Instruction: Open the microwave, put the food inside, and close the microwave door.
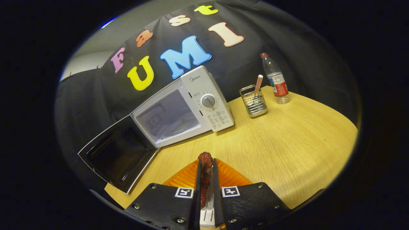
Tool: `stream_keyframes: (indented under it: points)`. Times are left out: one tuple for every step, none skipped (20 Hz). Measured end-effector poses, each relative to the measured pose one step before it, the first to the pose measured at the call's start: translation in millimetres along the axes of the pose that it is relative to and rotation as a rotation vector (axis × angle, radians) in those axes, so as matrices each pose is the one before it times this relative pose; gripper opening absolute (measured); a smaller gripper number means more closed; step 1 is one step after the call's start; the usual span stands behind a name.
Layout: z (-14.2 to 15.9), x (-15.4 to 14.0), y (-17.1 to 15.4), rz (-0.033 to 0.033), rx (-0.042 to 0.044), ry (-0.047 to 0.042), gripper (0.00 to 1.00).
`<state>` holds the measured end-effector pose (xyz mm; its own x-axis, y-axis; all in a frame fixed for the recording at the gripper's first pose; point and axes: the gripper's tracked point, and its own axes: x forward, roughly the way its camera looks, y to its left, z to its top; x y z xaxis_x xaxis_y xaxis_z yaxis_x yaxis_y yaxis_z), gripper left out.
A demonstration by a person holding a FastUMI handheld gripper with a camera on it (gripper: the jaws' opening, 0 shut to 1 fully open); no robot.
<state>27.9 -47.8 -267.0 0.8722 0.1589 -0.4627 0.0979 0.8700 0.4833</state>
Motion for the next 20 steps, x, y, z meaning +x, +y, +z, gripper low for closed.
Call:
stream_keyframes:
  points:
    - [-2.68, 2.59, 4.61, 0.024, 0.01188, 0.02107, 0.18]
    - [-1.37, 4.48, 2.29, 0.01837, 0.00155, 0.01595, 0.18]
    - [-1.97, 2.29, 2.95, 0.02326, -0.00039, 0.01594, 0.18]
    - [-0.18, 3.95, -1.1, 0.01109, 0.00883, 0.01449, 0.18]
    - [-1.04, 3.31, 1.37, 0.02349, 0.01462, 0.0136, 0.18]
    - [-0.42, 3.21, 3.46, 0.02873, 0.01448, 0.012, 0.18]
    - [-1.51, 3.95, 0.4, 0.01419, 0.00847, 0.0063, 0.18]
    - [-1.85, 5.23, -0.27, 0.0143, 0.00766, 0.00902, 0.2]
    - [-1.24, 1.64, 2.49, 0.02761, 0.01072, 0.0027, 0.22]
    - [-1.0, 4.2, 1.07, 0.01643, 0.01018, 0.00392, 0.22]
    - [-0.47, 2.03, 1.23, 0.01973, 0.01499, 0.00164, 0.24]
    - [0.84, 1.89, 2.33, 0.01821, 0.01764, 0.00081, 0.29]
    - [0.0, 2.36, 3.67, 0.02017, 0.02426, -0.00096, 0.29]
    - [1.43, 1.46, 4.85, 0.02828, 0.02847, -0.00023, 0.32]
    - [-1.1, 1.08, 4.23, 0.02653, 0.02202, 0.00237, 0.32]
    - [-0.06, 2.39, 3.3, 0.02699, 0.01182, -0.00417, 0.32]
    - [-2.96, 1.88, 2.48, 0.02421, 0.00373, 0.00883, 0.32]
    - [-4.81, -1.45, 2.03, 0.02044, 0.00885, 0.02024, 0.32]
    - [-5.59, 2.28, -1.2, 0.01224, 0.01337, 0.01869, 0.32]
    - [-2.48, 1.65, -3.96, -0.008, 0.0066, 0.01141, 0.32]
